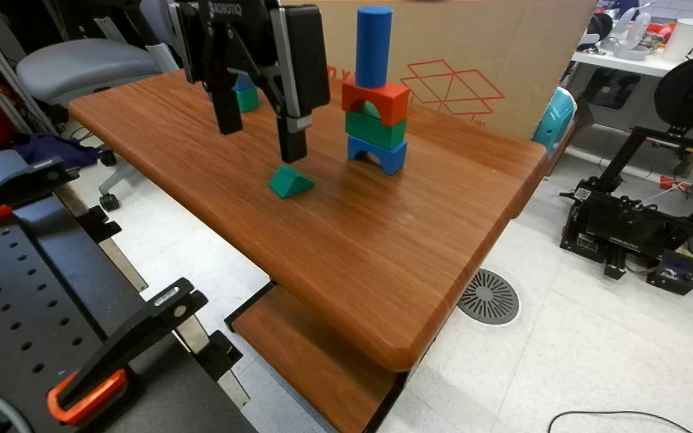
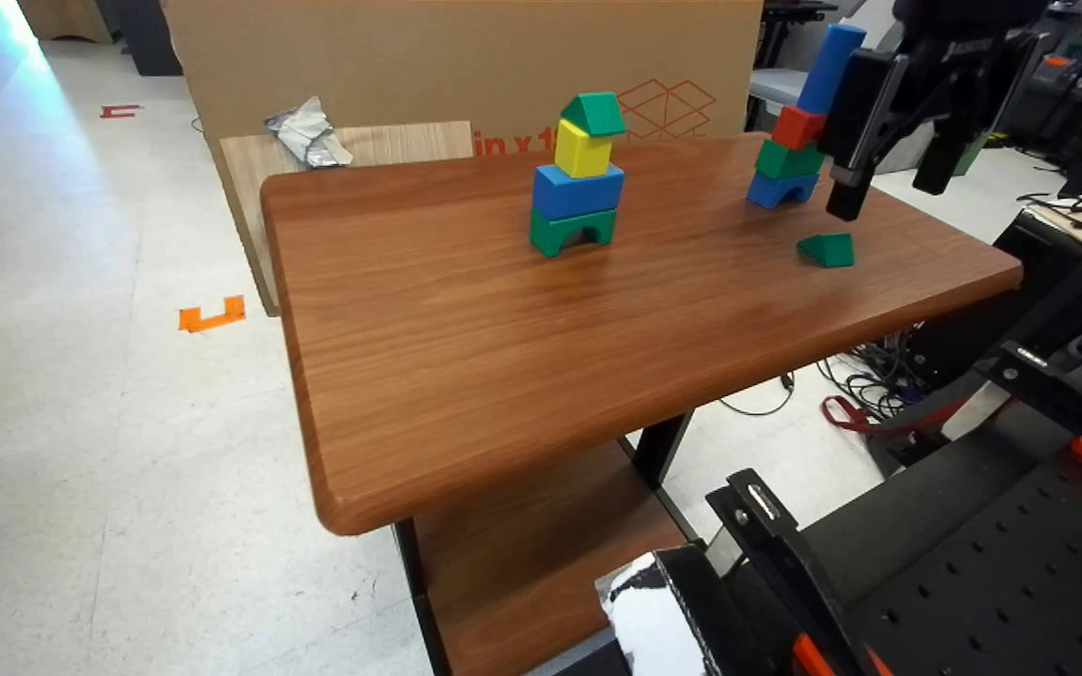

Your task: Put the triangular cube on the table on top of the cylindrical block

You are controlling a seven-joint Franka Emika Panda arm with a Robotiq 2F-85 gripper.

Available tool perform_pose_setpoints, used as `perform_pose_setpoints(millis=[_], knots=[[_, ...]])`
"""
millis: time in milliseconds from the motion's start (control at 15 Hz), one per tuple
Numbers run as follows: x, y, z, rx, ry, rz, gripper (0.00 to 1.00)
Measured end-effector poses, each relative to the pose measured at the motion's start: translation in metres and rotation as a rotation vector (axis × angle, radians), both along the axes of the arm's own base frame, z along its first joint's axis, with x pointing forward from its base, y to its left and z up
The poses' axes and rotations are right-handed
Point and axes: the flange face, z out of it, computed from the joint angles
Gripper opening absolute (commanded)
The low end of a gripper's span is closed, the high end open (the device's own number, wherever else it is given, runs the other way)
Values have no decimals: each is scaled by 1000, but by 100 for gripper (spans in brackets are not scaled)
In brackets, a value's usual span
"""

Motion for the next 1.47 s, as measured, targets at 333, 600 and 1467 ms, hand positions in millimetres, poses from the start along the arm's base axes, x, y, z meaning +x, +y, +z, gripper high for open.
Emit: perform_pose_setpoints(millis=[333, 600, 1467], knots=[[14, 2, -24, 0, 27, 7, 100], [19, 2, -34, 3, 37, 5, 100], [26, -7, -48, 67, 47, -59, 58]])
